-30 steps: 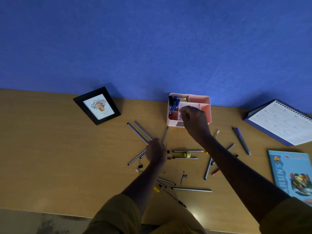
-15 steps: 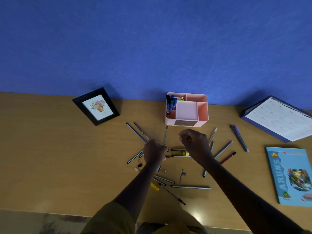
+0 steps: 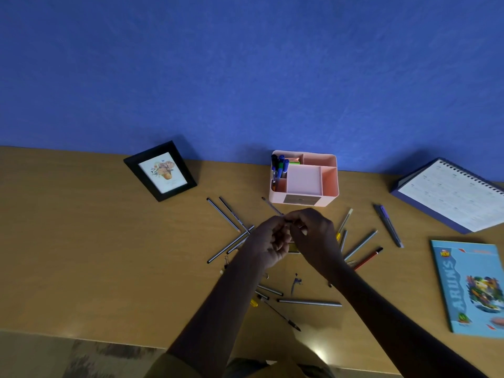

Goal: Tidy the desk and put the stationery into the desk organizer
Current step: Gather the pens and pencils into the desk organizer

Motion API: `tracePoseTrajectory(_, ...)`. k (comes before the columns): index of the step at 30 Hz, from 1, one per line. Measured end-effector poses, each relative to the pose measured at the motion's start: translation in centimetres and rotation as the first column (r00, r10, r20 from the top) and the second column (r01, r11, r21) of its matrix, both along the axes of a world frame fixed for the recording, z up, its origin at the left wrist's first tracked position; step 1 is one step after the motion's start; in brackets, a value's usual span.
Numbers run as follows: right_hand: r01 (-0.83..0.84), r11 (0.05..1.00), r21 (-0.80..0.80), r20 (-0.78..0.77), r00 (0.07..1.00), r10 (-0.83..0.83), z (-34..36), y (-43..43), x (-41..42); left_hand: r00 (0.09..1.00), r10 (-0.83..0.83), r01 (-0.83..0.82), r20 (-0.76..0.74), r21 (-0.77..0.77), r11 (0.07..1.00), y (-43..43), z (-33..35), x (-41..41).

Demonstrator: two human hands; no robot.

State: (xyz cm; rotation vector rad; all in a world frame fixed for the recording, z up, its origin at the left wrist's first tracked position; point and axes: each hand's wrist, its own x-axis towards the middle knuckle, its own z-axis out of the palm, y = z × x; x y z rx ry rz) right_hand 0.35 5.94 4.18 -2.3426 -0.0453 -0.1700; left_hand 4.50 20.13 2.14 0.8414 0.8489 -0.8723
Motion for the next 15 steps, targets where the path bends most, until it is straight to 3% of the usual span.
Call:
tracePoseTrajectory(6, 0.102, 0.995, 0.016, 0.152, 0.983, -0.103, 2.2, -0.9, 2.3, 0.983, -0.048, 0.042, 0.179, 0.038, 0.998, 0.4, 0.4, 0.4)
tracePoseTrajectory(10, 0.139, 0.990, 0.032, 0.202, 0.969, -0.142, 3.9, -2.0, 5.3, 0.981, -0.001, -0.021, 0.195, 0.108, 0.994, 2.4, -0.4, 0.7)
tracePoseTrajectory(15, 0.158, 0.976, -0.150, 0.181, 0.975, -0.130, 4.2, -3.0, 9.7, 0.981, 0.102, -0.138, 0.162, 0.225, 0.964, 6.0, -2.5, 0.0)
